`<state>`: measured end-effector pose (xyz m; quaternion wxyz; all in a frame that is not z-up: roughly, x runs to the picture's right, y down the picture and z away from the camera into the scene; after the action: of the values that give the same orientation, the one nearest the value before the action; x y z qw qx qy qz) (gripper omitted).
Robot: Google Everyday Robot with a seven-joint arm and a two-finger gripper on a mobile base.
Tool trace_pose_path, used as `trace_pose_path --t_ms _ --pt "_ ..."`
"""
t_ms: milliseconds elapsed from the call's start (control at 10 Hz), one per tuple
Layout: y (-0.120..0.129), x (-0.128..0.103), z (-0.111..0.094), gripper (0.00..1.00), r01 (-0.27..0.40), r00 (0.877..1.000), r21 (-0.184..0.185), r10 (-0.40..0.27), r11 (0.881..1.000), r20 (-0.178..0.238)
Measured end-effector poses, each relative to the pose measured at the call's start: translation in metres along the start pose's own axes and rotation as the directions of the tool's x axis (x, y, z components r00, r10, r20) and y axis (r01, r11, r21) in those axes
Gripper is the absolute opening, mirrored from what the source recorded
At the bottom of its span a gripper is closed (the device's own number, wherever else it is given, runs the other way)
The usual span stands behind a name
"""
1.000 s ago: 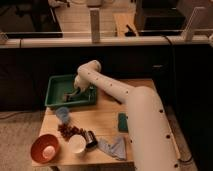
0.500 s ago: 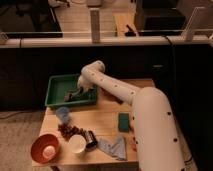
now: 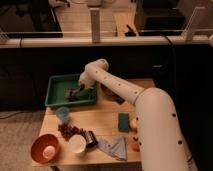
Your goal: Wipe tray with brush
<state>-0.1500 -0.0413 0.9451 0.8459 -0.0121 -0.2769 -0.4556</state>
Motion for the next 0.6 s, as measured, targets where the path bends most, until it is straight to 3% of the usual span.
trace_pose_path --t_ms 600 --pt "-0.0015 -0.0011 0.0007 0.0 0.001 1.0 0.001 -0.001 1.0 0.001"
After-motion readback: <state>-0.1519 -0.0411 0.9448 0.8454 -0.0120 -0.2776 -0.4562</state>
